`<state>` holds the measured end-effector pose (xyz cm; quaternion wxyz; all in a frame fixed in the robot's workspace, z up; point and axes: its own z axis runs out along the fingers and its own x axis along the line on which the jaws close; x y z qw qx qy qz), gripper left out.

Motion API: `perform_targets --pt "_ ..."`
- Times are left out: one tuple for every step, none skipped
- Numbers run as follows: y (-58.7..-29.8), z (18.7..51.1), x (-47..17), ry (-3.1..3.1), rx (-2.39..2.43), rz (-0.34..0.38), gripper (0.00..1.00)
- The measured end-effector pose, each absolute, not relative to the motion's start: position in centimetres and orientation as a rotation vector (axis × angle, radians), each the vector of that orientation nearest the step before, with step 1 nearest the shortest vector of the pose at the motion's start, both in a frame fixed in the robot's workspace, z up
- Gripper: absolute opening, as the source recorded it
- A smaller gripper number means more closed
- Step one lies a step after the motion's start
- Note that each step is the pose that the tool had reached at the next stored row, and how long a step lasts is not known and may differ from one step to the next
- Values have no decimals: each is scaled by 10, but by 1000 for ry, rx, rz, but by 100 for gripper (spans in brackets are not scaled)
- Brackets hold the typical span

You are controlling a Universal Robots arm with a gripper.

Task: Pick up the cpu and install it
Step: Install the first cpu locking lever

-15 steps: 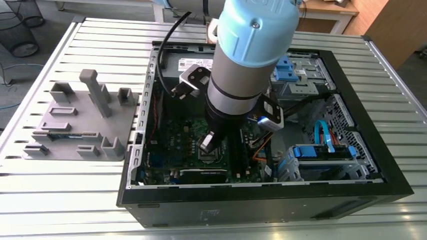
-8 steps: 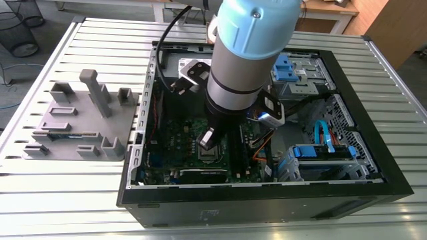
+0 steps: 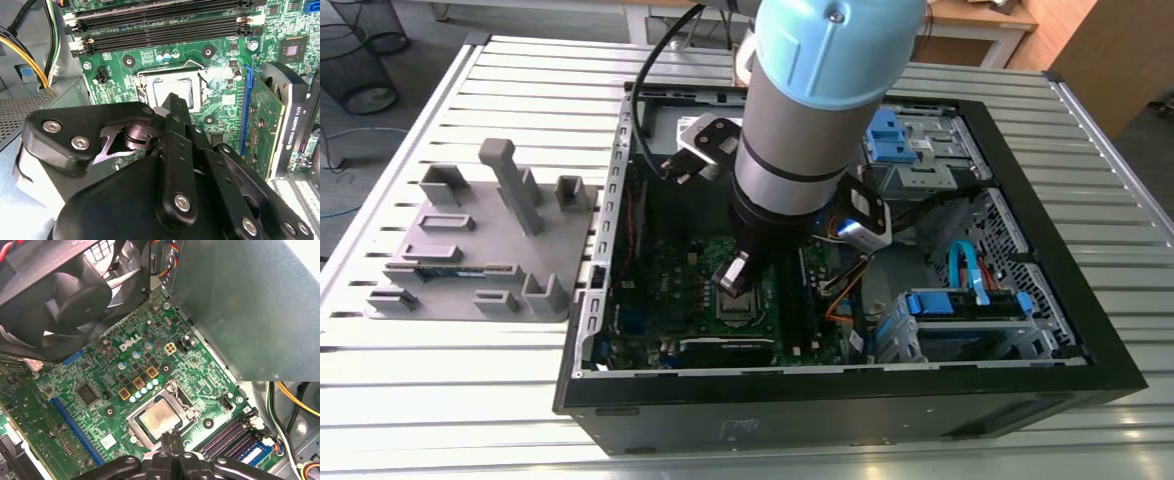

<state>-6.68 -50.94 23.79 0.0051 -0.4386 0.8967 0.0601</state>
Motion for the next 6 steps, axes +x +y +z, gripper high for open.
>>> perform_targets --pt "-509 238 -67 2808 -1373 188 11" --pt "-509 238 -67 2808 -1373 188 11" --pt "-509 239 -67 2808 -1373 188 11" --pt "-509 239 -67 2808 -1373 188 11" --pt "-509 239 -67 2808 -1373 188 11" --pt "-509 239 -67 2808 -1373 188 11"
